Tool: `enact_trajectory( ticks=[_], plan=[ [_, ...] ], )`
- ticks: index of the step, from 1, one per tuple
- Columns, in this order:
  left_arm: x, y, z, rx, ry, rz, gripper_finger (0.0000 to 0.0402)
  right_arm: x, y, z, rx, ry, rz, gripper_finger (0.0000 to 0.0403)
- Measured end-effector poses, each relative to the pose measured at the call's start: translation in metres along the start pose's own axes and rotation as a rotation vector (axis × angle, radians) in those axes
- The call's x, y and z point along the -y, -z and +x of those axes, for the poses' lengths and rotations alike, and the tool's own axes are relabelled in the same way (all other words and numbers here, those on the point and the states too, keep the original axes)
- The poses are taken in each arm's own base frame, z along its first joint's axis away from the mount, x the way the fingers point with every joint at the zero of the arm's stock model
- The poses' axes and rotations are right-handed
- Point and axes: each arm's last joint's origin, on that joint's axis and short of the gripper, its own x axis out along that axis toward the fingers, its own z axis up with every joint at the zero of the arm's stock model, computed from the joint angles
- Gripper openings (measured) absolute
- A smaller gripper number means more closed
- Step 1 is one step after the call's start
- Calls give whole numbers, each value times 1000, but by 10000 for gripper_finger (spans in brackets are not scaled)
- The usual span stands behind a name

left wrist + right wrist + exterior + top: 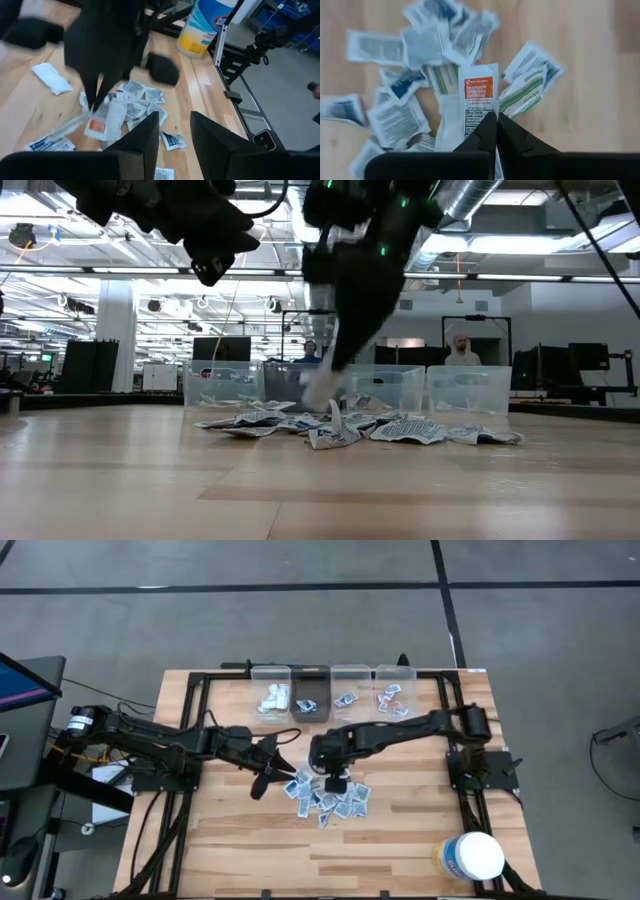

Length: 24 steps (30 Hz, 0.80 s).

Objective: Pick & Place First Aid Supplies
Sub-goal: Put the bandage into the left transparent bin

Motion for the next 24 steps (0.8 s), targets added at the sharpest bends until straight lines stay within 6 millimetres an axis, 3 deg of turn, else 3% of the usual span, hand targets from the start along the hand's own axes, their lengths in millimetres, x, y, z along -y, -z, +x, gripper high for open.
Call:
enact_trajectory(
  ticks=[3,7,24],
  plan=[
    [2,1,0,-5,8,2,111,-1,4,21,-52,0,-2,0],
    [2,1,0,-10,7,-8,111,-1,8,33,-84,3,1,0],
    [2,2,0,-13,6,-14,111,-3,6,34,-65,-78,-5,20]
  ],
)
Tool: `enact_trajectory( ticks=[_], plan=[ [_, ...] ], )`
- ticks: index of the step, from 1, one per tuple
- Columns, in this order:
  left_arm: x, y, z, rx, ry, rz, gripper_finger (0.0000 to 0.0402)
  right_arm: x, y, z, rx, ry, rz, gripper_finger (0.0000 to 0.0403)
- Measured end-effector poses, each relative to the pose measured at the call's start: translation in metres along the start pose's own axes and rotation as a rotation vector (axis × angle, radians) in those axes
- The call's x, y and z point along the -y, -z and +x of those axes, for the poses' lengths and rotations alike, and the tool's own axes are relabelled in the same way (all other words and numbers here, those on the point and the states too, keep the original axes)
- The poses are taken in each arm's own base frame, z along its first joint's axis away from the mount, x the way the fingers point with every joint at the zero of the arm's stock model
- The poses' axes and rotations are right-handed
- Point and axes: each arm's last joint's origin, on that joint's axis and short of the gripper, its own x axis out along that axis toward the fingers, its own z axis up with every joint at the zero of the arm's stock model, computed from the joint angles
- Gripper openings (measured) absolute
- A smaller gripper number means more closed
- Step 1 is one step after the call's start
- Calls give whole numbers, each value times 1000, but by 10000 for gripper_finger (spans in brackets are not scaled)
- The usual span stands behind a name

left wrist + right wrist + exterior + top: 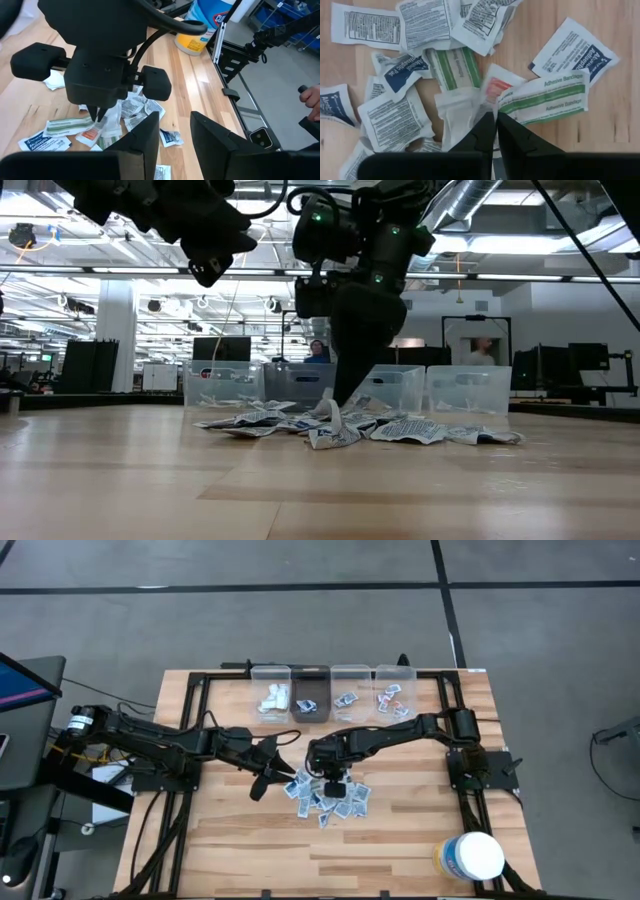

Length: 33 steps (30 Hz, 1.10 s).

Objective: Pick & Place First Aid Supplies
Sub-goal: Put the bandage into the left transparent bin

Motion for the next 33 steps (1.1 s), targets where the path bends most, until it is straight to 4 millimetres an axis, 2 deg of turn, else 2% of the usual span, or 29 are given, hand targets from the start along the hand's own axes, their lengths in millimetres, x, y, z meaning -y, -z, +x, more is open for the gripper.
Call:
enact_trajectory(
  ticks=[7,11,15,19,25,29,33],
  plan=[
    [0,0,0,-4,-1,-1,111,0,-1,0,7,1,-2,32],
    [0,0,0,-4,-1,-1,111,0,-1,-1,9,0,6,12],
    [0,0,0,-5,-2,-1,111,-2,-5,-11,54,-18,20,5],
    [0,1,0,-8,-2,0,111,-4,-11,-35,139,-24,14,2],
    [0,1,0,-11,-4,13,111,-9,-17,-88,303,-98,-6,1],
    [0,1,0,-8,-3,78,111,-11,-18,-120,395,-201,-28,1],
    [0,0,0,6,0,189,111,-14,-16,-139,444,-277,-41,1]
  ],
)
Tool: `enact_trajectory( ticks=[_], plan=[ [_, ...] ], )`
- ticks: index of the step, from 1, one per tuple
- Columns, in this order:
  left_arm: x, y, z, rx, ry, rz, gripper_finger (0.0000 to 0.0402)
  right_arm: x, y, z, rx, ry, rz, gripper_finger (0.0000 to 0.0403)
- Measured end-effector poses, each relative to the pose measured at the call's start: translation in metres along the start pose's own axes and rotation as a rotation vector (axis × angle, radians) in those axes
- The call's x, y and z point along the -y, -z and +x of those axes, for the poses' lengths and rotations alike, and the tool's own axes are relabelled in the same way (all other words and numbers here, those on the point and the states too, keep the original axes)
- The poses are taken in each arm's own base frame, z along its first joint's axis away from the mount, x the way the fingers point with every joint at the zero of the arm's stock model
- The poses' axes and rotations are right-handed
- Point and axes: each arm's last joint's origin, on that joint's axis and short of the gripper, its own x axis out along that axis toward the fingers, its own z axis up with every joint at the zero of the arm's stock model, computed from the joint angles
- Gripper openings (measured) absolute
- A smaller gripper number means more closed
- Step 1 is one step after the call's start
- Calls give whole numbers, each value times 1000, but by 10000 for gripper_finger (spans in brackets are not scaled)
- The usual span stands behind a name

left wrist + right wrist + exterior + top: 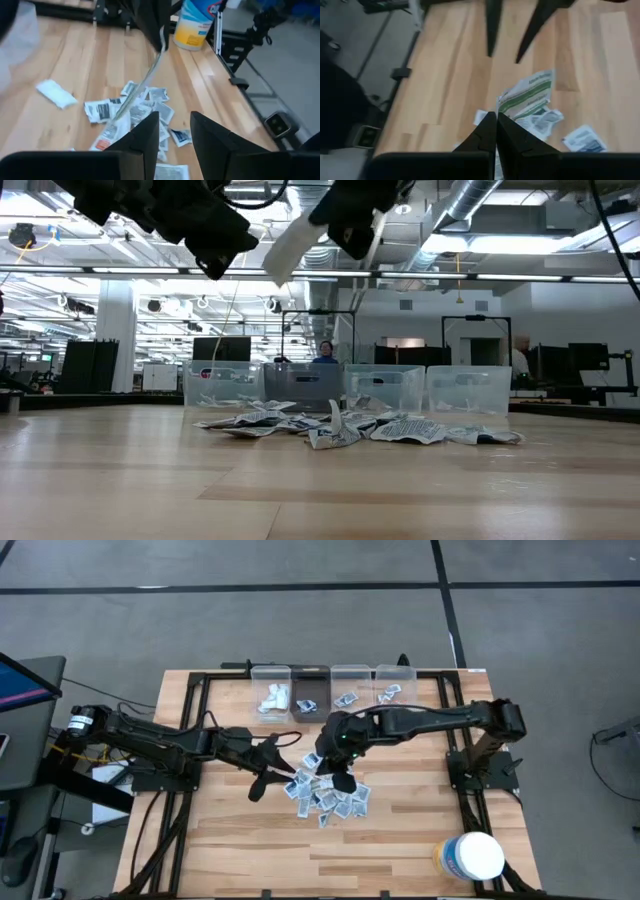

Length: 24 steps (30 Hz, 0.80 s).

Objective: Pick & Place First Aid Supplies
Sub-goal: Put the bandage into the left transparent bin

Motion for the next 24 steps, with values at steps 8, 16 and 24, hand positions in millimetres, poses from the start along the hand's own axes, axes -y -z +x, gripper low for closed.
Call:
enact_trajectory(
  ticks=[8,16,24],
  plan=[
    [1,-7,0,75,-4,214,111,-4,2,4,-30,-161,58,0],
    [1,-8,0,87,-5,242,111,-4,-7,9,74,-139,-2,0],
    [1,-8,0,86,-3,233,111,3,-17,6,175,-109,-50,0]
  ],
)
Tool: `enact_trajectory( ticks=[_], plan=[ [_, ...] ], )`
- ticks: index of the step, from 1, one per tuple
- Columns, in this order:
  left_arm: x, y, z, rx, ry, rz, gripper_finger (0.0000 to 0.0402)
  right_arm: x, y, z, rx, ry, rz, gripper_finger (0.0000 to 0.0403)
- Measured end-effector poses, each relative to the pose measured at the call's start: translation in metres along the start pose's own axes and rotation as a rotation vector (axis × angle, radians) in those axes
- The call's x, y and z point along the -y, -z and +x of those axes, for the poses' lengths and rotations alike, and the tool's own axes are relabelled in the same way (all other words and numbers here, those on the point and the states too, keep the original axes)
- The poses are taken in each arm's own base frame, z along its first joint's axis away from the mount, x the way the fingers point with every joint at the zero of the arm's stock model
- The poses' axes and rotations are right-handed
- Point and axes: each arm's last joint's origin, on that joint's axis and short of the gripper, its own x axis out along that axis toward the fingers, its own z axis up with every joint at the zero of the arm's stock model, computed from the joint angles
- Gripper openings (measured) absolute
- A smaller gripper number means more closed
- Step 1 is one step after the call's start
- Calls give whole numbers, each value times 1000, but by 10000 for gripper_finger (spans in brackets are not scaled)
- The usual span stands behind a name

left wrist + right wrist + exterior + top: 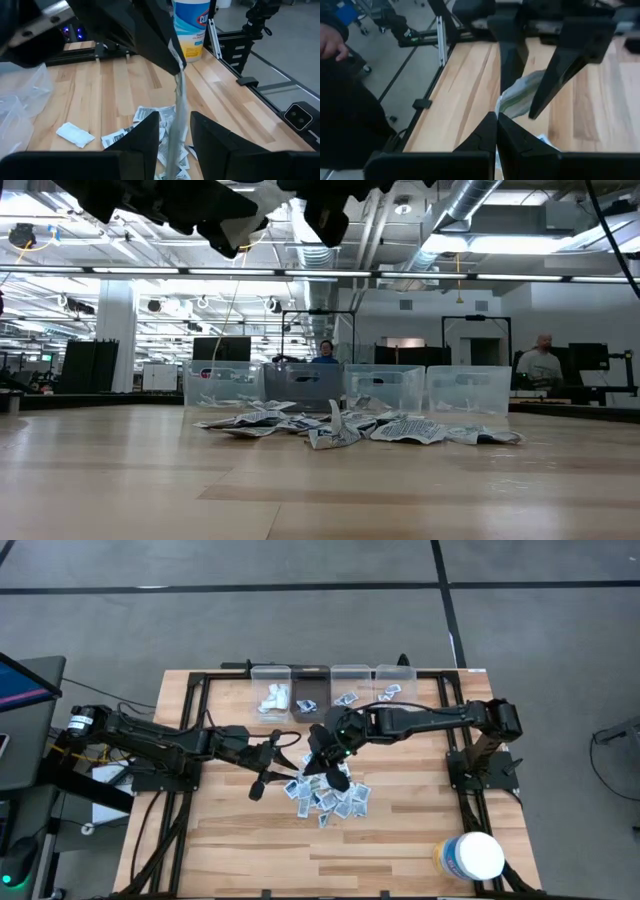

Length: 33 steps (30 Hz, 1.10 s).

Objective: Pick & Place First Aid Supplies
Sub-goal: Put the bandage into the left transparent bin

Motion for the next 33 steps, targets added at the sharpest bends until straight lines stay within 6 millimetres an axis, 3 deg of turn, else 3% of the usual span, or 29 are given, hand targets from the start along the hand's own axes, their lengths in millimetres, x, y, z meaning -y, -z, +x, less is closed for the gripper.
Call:
enact_trajectory(
  ticks=[9,16,27,33],
  plan=[
    [0,0,0,-2,0,-26,95,0,-4,0,35,3,-16,0],
    [0,0,0,-4,1,-26,13,-3,-3,1,30,-10,-18,9],
    [-2,1,0,-8,-7,-28,5,-4,4,2,-40,22,7,86],
    [-9,2,-1,-23,-152,-30,7,3,15,0,-132,243,37,133]
  ],
)
